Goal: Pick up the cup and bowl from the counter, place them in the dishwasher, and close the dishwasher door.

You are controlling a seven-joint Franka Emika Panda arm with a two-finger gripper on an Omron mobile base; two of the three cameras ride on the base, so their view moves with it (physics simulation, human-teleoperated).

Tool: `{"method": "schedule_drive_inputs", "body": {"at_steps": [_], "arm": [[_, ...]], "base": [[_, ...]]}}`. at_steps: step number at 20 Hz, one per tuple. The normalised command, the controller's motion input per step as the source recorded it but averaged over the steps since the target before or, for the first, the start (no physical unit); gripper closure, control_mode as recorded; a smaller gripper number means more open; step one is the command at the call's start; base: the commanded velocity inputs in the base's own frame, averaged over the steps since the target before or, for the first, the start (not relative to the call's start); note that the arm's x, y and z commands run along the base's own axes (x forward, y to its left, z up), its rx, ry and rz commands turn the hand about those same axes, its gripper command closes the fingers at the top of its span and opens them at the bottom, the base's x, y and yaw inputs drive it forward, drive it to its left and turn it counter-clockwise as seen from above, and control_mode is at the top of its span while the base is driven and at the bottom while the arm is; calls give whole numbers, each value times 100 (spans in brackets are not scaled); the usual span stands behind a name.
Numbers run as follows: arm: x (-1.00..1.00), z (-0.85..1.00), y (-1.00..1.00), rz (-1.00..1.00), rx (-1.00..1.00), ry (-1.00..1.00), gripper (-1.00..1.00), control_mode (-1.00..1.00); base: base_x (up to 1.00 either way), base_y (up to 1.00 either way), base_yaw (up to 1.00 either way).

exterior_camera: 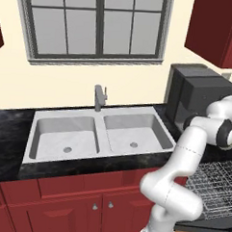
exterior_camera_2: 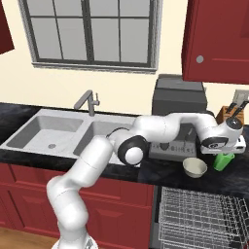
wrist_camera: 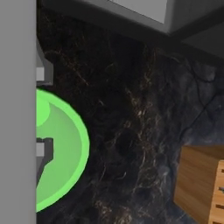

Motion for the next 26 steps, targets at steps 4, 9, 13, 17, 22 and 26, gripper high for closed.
{"method": "schedule_drive_inputs", "body": {"at_steps": [4, 9, 13, 17, 22, 26], "arm": [[-1, 0, 3, 0, 1, -2, 100, -100], [-13, 8, 5, 0, -1, -6, 100, -100], [-42, 34, 0, 0, -2, -12, 100, -100], [-52, 28, 1, 0, -2, -15, 100, -100], [-36, 2, 24, 0, 0, -11, 100, -100], [-38, 0, 28, 0, 5, -8, 100, -100]], "base": [[0, 0, 0], [0, 0, 0], [0, 0, 0], [0, 0, 0], [0, 0, 0], [0, 0, 0]]}}
